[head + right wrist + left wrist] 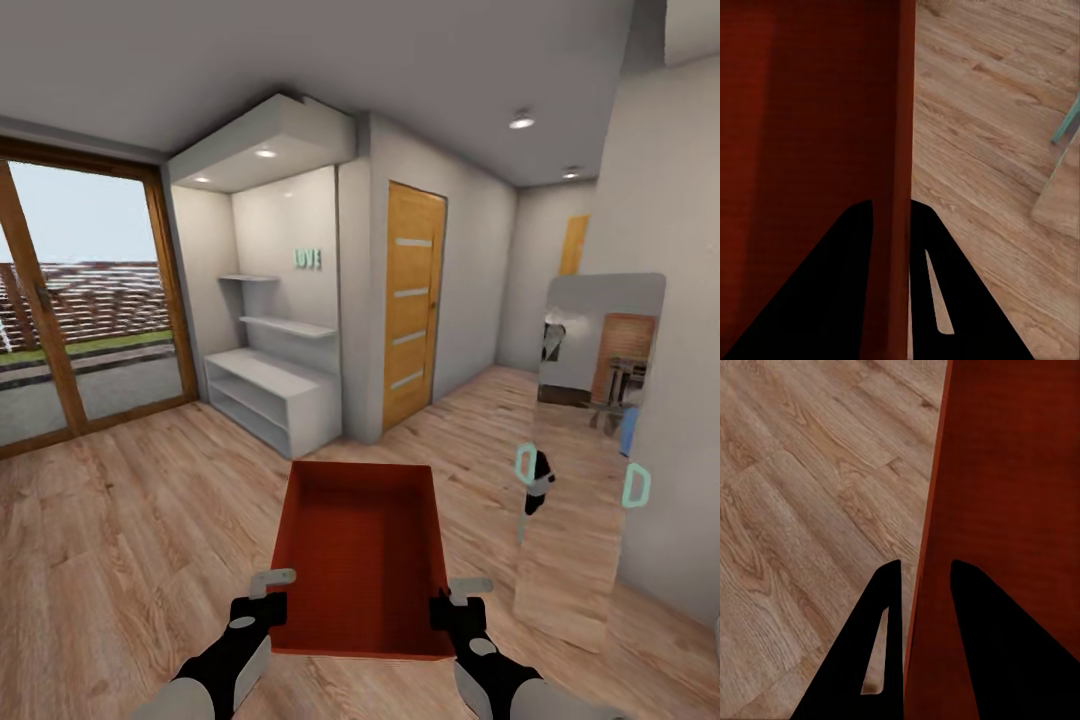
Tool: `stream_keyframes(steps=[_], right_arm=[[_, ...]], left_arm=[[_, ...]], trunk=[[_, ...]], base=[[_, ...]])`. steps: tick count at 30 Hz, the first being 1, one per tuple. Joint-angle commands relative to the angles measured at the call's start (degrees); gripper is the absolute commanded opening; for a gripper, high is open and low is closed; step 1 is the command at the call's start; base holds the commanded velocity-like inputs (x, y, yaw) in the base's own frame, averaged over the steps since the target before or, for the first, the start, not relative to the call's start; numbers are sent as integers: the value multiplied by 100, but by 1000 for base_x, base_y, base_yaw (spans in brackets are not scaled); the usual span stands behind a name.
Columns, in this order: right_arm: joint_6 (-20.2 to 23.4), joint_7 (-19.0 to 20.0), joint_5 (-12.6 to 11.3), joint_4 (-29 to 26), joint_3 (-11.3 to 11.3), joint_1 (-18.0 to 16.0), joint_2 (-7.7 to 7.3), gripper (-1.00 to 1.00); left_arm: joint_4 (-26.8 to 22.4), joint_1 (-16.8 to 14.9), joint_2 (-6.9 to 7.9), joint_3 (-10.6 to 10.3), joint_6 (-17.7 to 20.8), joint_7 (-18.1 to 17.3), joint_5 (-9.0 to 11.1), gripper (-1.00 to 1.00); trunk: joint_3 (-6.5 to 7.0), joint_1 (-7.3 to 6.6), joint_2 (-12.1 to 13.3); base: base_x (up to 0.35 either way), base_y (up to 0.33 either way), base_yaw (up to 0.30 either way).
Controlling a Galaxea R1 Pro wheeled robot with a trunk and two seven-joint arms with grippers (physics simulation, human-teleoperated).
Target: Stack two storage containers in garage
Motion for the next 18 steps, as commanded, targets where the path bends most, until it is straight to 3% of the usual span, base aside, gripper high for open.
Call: stream_keyframes(steps=[1,18], right_arm=[[10,16,9,3,-312,-3,2,-100],[10,6,8,3,-317,-4,2,-100]], left_arm=[[-20,-7,92,244,-224,68,-102,-100],[-20,-7,92,242,-225,68,-95,-100]], trunk=[[-9,4,-6],[25,4,-6]], base=[[322,0,-98],[322,23,-194]])
